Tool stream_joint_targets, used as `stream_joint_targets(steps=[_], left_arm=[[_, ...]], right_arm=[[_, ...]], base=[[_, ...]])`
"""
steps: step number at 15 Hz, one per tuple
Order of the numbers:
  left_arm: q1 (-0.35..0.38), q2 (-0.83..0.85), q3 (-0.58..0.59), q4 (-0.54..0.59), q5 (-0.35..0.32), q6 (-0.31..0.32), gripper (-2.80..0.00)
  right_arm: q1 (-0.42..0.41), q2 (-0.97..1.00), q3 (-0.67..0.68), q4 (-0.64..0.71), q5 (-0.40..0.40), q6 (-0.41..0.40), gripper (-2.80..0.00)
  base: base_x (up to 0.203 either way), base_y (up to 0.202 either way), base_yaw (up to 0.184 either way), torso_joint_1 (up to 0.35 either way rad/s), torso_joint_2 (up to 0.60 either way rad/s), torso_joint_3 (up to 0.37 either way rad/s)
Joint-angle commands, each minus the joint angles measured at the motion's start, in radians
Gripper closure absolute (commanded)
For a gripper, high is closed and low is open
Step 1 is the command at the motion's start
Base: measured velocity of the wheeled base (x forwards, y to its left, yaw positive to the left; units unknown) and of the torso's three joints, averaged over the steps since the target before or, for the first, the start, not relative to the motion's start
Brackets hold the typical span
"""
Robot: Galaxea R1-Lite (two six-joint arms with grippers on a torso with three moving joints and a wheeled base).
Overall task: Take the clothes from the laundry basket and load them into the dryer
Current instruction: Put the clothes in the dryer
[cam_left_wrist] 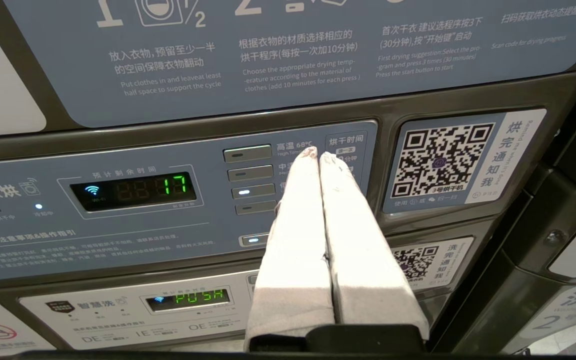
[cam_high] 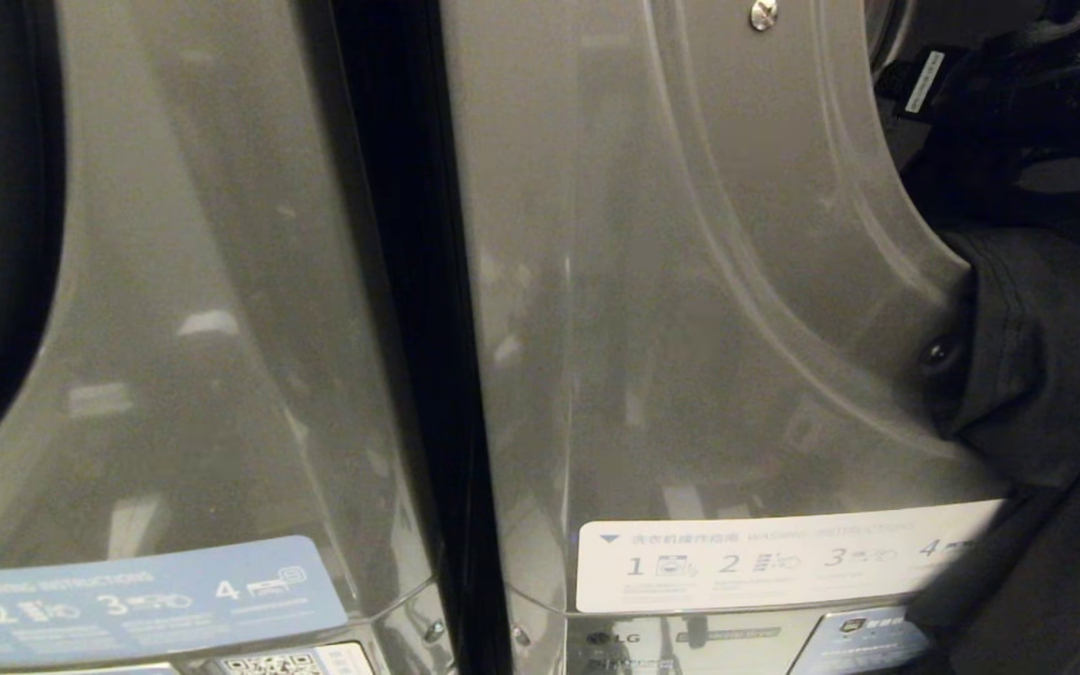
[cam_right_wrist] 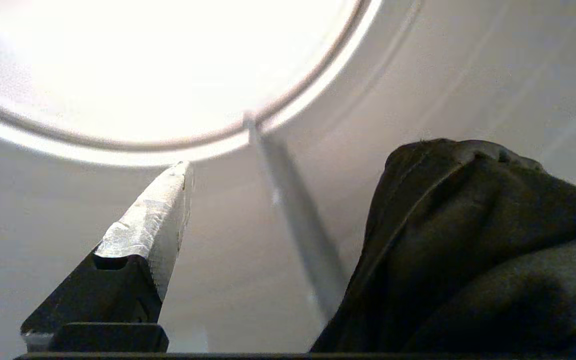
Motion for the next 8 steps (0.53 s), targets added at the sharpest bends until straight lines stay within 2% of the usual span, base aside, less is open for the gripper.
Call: stream_joint_targets(steps=[1,6,8], left_arm=[[0.0,0.0,0.0,0.0,0.0,0.0,0.0],[0.0,0.0,0.0,0.0,0.0,0.0,0.0],[0.0,0.0,0.0,0.0,0.0,0.0,0.0]], right_arm=[[0.005,0.011,0.001,-0.044,-0.002,-0.033,-2.8],[0.004,0.025,0.004,-0.245,-0.005,-0.166,-2.8],[0.004,0.031,0.005,-0.374,-0.013,-0.238,-2.8]], base=[[0.0,0.0,0.0,0.0,0.0,0.0],[0.0,0.0,0.0,0.0,0.0,0.0],[0.0,0.0,0.0,0.0,0.0,0.0]])
